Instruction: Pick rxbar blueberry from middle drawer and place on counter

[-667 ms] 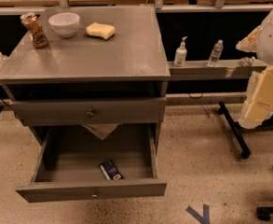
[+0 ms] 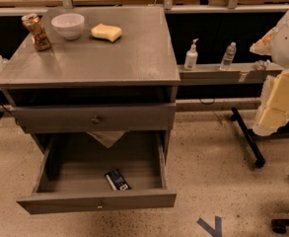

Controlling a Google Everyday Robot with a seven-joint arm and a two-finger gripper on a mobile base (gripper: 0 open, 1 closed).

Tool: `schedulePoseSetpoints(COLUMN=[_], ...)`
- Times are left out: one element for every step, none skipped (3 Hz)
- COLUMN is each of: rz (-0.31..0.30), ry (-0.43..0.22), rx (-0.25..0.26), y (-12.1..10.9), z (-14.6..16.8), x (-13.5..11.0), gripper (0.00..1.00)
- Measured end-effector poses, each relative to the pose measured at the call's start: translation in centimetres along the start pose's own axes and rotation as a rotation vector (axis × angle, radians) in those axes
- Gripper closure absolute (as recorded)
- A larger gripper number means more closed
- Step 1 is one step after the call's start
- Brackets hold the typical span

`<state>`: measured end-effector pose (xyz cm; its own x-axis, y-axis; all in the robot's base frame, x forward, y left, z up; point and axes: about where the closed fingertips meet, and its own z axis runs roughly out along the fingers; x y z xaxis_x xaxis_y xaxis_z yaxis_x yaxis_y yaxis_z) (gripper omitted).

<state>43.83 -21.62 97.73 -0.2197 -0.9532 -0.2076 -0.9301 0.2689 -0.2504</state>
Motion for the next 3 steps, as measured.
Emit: schedulePoseSetpoints(rz=[-0.074,-0.182,-0.256], ry=[0.004,-0.028,-0.031], rx=[0.02,0.033,0.041], y=[-0.1,1.4,1.6], z=[0.9,2.6,4.7], x=[-0.8,-2.3,-2.3], gripper=[0.0,0.0,0.0])
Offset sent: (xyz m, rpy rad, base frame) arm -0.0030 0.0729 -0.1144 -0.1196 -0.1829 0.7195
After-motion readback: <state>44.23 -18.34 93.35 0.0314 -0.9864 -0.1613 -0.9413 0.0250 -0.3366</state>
